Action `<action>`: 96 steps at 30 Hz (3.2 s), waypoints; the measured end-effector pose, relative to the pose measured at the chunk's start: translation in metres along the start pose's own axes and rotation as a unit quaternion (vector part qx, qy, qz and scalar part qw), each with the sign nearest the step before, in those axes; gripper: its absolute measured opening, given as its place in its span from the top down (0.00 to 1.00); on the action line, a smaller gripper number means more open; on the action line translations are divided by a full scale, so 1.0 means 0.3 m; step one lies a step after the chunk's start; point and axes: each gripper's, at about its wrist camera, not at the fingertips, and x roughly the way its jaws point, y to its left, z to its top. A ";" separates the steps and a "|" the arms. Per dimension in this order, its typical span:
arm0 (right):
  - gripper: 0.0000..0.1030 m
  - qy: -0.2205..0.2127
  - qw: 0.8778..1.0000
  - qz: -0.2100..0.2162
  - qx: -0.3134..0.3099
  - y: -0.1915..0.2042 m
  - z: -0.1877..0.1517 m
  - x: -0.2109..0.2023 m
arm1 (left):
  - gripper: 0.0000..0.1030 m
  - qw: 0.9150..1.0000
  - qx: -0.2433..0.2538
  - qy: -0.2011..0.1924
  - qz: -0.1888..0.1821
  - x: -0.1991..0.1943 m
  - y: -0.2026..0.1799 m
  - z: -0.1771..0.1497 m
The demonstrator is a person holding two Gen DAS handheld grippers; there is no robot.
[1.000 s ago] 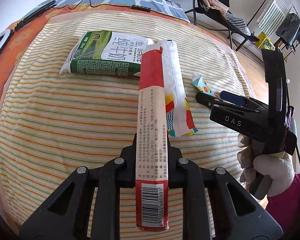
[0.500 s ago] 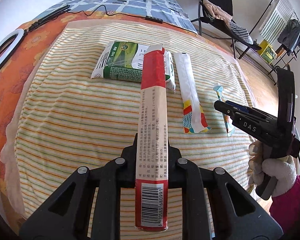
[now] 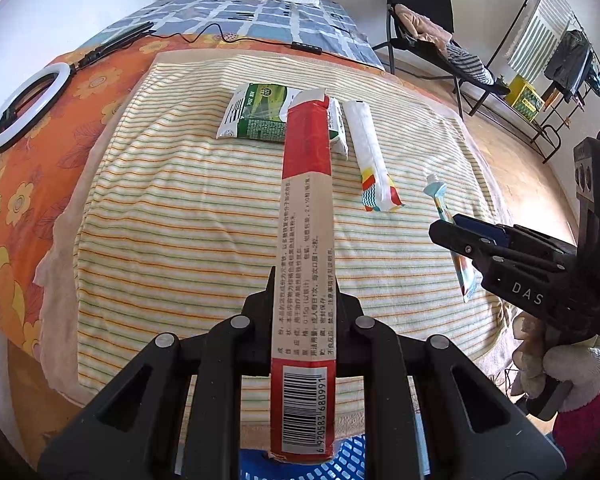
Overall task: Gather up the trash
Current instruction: 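Carry the red tissue box and the juice pouch over the blue basket, then open both grippers to drop the tissue box and pouch into the basket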
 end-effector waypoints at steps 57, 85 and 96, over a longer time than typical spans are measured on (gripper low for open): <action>0.65 0.093 0.993 0.064 0.036 0.376 -0.793 -0.171 | 0.84 0.993 -0.007 0.120 0.000 -0.069 0.076 -0.768; 0.34 0.128 0.989 0.045 0.057 0.347 -0.843 -0.093 | 0.75 0.989 -0.009 0.148 0.015 -0.008 0.096 -0.796; 0.19 0.137 0.988 0.029 0.062 0.335 -0.846 -0.088 | 0.36 0.988 -0.021 0.148 0.026 -0.002 0.120 -0.788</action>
